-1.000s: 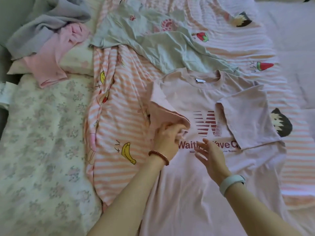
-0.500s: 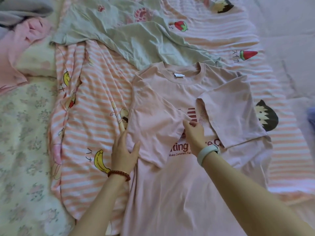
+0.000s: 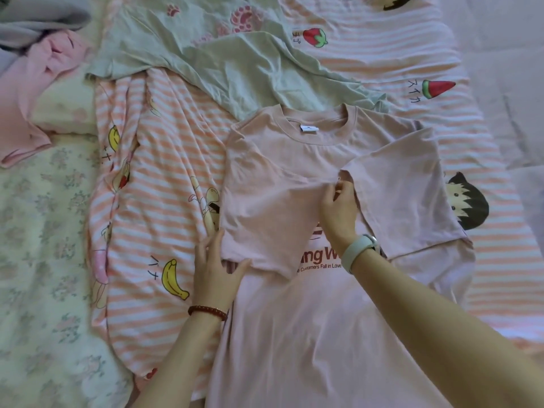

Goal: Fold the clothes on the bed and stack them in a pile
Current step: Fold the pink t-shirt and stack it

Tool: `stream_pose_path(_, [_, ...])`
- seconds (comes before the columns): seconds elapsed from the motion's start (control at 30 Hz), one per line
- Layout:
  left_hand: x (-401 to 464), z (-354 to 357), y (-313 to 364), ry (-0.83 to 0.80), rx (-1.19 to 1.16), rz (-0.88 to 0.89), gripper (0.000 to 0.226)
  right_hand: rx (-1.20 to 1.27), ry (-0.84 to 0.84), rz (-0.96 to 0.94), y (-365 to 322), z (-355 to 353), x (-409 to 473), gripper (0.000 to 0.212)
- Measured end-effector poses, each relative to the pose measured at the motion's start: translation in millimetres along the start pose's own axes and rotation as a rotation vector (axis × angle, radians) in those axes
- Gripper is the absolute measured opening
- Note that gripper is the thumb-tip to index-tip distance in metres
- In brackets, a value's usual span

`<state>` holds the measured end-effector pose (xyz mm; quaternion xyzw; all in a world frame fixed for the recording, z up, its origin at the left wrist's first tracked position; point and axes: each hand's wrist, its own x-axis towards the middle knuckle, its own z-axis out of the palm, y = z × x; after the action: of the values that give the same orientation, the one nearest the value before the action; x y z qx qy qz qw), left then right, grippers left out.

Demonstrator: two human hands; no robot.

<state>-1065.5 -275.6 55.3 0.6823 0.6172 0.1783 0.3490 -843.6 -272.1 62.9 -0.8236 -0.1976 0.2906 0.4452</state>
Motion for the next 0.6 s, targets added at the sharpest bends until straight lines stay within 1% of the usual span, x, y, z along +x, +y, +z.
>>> stream_pose_path(0.07, [-5.9,4.2,2.9,-0.018,0.065,0.12,0.07,-0.062,0.079,-0.185,-10.8,-13.2,8.2,0.006])
stream_pose_path(0.1, [-7.5,6.9,4.6,-0.032,0.123,0.157,0.066,-0.074,0.106,-0.222,-14.8,-18.9,14.6,0.008])
stream_pose_path(0.13, [-8.1,9.5,5.8,-0.037,0.191,0.186,0.06,-0.074,0.111,-0.214,-16.1,-22.5,22.7,0.012])
stream_pose_path(0.17, [-8.0,12.0,6.2,-0.04,0.256,0.193,0.056,-0.064,0.081,-0.167,-15.4,-25.9,29.9,0.017])
stream_pose_path(0.23, [-8.1,14.6,5.6,-0.067,0.33,0.135,0.051,-0.013,-0.077,-0.017,-6.7,-31.1,37.6,0.019])
stream_pose_path(0.3, [-8.6,14.2,2.7,-0.069,0.333,0.074,0.051,0.033,-0.26,0.102,8.4,-32.7,29.4,0.017])
stream_pose_path(0.33, [-9.4,13.5,0.7,-0.058,0.322,0.068,0.051,0.039,-0.31,0.141,16.7,-32.2,21.1,0.022])
stream_pose_path(0.37, [-10.8,12.6,-1.1,-0.047,0.308,0.075,0.05,0.031,-0.322,0.16,26.0,-30.8,13.0,0.022])
stream_pose_path(0.43, [-13.6,10.8,-3.6,-0.029,0.269,0.108,0.047,0.012,-0.277,0.159,38.2,-27.0,-0.1,0.003])
stream_pose_path(0.53, [-16.2,6.8,-4.0,0.054,0.192,0.189,0.035,0.029,-0.179,0.051,34.5,-25.5,-0.5,0.019])
stream_pose_path(0.6, [-17.1,4.1,-3.8,0.135,0.159,0.2,0.03,0.007,-0.118,-0.063,22.9,-27.0,6.2,0.018])
